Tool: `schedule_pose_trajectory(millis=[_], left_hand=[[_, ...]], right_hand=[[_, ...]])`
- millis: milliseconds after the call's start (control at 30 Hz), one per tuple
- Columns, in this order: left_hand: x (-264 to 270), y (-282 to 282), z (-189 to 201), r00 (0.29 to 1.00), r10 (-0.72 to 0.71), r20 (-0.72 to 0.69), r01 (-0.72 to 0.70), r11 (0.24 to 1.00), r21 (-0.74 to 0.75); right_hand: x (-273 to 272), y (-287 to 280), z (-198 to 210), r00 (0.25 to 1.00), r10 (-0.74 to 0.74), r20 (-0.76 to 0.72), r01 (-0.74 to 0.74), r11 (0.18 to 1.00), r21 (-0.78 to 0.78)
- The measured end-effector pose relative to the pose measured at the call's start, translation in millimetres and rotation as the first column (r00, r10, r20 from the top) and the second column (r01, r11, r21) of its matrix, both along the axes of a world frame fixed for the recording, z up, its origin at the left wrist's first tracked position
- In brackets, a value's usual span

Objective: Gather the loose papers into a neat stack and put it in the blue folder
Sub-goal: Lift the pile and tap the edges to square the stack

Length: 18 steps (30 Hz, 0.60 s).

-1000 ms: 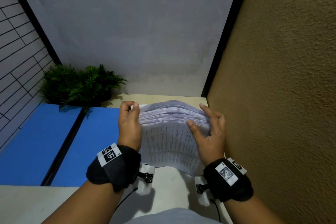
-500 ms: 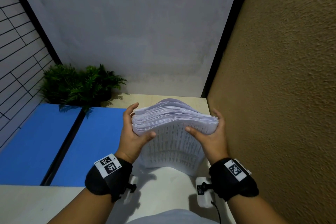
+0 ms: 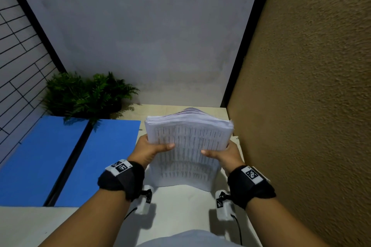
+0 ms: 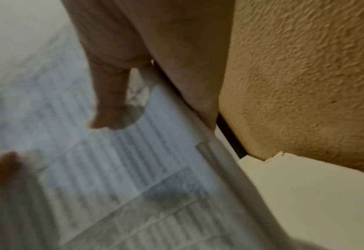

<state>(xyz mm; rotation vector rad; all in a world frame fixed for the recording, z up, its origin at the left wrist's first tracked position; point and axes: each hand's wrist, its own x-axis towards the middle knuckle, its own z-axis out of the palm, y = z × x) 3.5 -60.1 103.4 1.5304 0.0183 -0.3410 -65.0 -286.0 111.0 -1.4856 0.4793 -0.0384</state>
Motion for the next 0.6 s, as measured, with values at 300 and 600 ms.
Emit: schedule_pose_trajectory(millis=[300, 600], left_hand=[[-6.5, -2.0, 18.0, 0.980, 0.140, 0.145, -0.128, 0.988, -0.089], [-13.8, -8.7, 6.3, 0.966, 0.117, 0.231, -0.105, 0.992, -0.063]], right_hand=[[-3.3, 10.7, 35.1, 0.960, -0.133, 0.247, 0.152, 0.986, -0.060], [-14.3, 11.9, 39.2, 0.843, -0.059, 0.535, 0.355, 0.809, -0.469]])
